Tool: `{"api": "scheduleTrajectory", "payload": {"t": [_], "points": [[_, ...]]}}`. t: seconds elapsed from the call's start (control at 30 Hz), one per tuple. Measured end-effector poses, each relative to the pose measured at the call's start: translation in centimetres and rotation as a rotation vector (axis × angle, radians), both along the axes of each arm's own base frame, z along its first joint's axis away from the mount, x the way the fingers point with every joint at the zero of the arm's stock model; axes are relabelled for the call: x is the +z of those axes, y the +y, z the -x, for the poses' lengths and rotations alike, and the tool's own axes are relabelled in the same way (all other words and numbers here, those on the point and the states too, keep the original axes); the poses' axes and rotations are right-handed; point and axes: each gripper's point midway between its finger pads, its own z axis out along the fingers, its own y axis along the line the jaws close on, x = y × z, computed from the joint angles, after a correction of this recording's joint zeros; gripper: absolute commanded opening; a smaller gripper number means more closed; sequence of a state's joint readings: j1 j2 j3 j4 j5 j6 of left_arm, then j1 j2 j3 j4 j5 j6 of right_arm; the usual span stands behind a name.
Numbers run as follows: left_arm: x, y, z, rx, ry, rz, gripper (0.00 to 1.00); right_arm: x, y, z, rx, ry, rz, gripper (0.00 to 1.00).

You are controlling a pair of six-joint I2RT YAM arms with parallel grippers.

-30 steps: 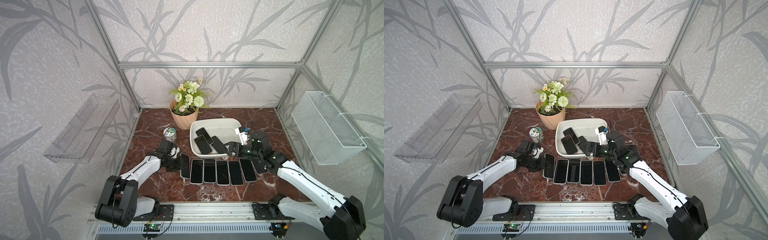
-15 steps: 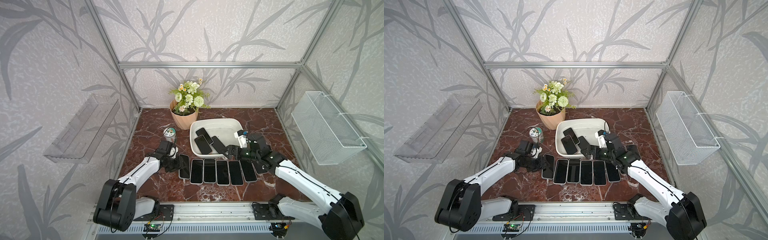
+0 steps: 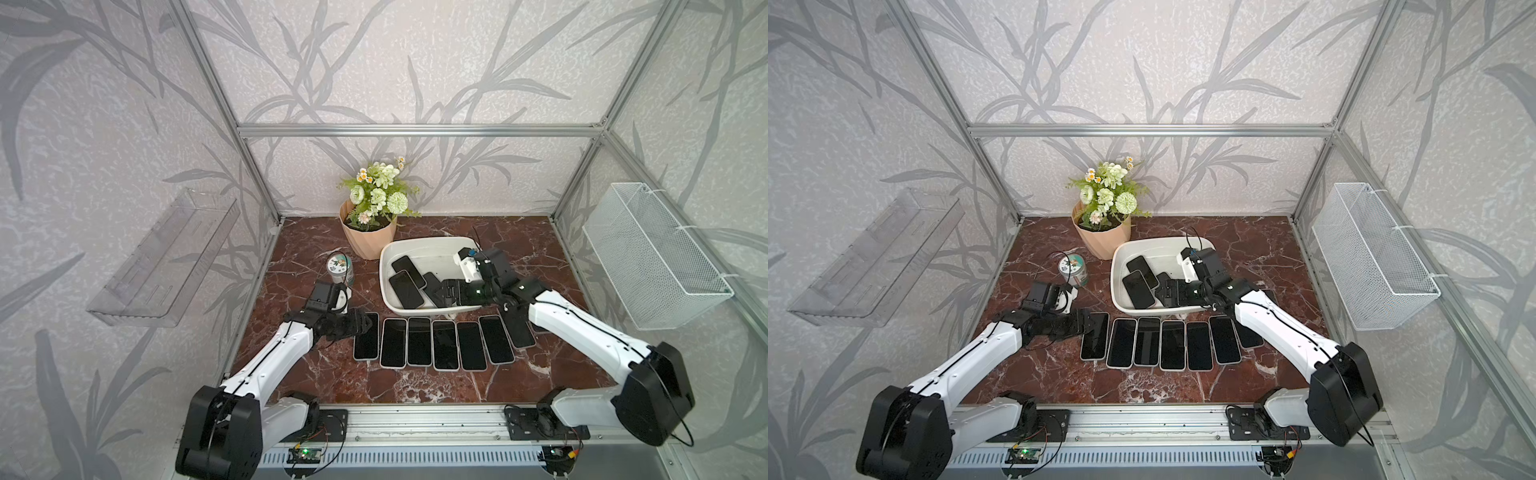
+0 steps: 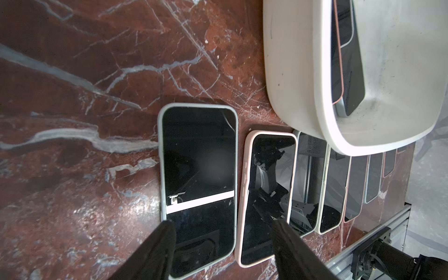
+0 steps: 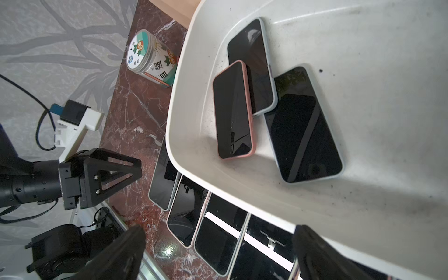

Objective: Take the phone out of the storage box
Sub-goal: Place the phone at the center of the board, then move the phone to the storage box.

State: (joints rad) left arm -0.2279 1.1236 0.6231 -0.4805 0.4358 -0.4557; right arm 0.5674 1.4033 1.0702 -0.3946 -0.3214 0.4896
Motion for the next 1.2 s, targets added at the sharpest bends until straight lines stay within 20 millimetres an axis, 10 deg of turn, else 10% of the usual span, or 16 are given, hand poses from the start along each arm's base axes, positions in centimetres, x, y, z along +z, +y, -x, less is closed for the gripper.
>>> {"api": "scheduleTrajectory", "payload": {"t": [0.3,0.7,1.2], "points": [[4.9,-0.3,-0.5,0.060,-0.196,0.109,0.79,-1.9,4.1,-5.5,0.079,-0.048,0.231,0.99],[10.5,0.1,1.2,0.119,-0.427,0.238,0.89,-9.0,9.0,-6.9,0.224,-0.060,0.580,0.99],[10.0,0.2,1.6,0.124,-0.415,0.236,0.90,-12.7,10.3,-7.4,0.283,-0.046,0.685,0.99]]}}
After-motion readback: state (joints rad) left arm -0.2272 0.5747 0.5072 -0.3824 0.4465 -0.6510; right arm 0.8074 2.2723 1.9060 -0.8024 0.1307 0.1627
